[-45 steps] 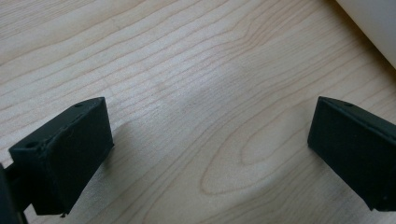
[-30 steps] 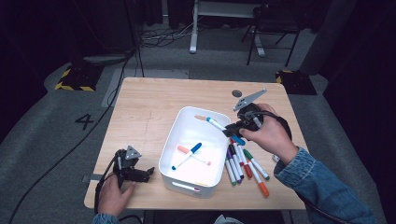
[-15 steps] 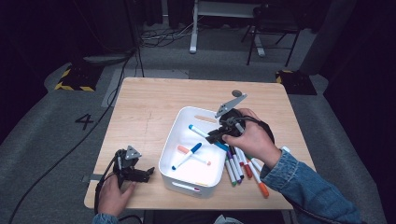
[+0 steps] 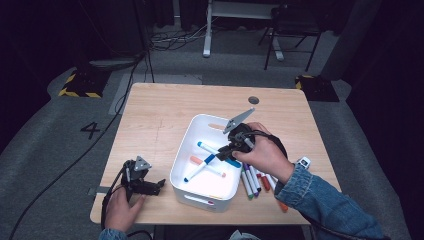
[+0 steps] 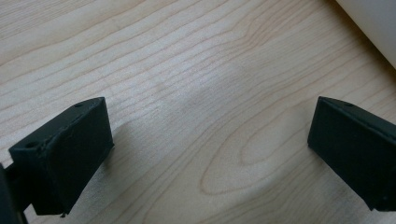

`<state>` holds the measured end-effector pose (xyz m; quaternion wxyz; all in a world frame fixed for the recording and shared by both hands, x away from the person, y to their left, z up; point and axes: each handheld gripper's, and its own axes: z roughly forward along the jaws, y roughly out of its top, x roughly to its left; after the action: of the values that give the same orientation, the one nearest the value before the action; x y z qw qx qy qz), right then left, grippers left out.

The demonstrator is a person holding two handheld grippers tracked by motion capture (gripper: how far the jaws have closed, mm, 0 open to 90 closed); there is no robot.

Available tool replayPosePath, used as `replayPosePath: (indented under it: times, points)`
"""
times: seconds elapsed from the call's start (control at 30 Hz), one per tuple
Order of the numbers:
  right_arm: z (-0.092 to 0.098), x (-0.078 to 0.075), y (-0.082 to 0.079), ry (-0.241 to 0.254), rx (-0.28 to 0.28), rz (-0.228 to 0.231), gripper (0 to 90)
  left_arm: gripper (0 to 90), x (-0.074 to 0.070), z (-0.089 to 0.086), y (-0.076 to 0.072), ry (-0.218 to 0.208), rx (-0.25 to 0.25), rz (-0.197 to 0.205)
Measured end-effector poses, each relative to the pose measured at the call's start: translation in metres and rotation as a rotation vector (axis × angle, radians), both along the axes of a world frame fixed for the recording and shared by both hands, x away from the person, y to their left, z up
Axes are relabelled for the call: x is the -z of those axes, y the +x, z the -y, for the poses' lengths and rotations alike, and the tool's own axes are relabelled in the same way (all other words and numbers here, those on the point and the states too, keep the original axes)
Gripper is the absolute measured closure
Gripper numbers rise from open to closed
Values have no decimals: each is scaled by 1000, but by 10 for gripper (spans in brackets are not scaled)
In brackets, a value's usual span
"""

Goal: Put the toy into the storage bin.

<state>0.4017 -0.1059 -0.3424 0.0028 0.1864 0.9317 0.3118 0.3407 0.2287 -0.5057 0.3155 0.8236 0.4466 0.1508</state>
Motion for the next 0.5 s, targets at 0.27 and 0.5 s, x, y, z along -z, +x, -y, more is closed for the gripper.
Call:
replayPosePath:
  times: [0.27, 0.5]
  points:
    - [-9, 15, -3, -42, -45, 7, 770, 1, 0, 0, 0, 3, -1, 2]
    - [-17, 24, -8, -86, -71, -19, 770, 1, 0, 0, 0, 3, -1, 2]
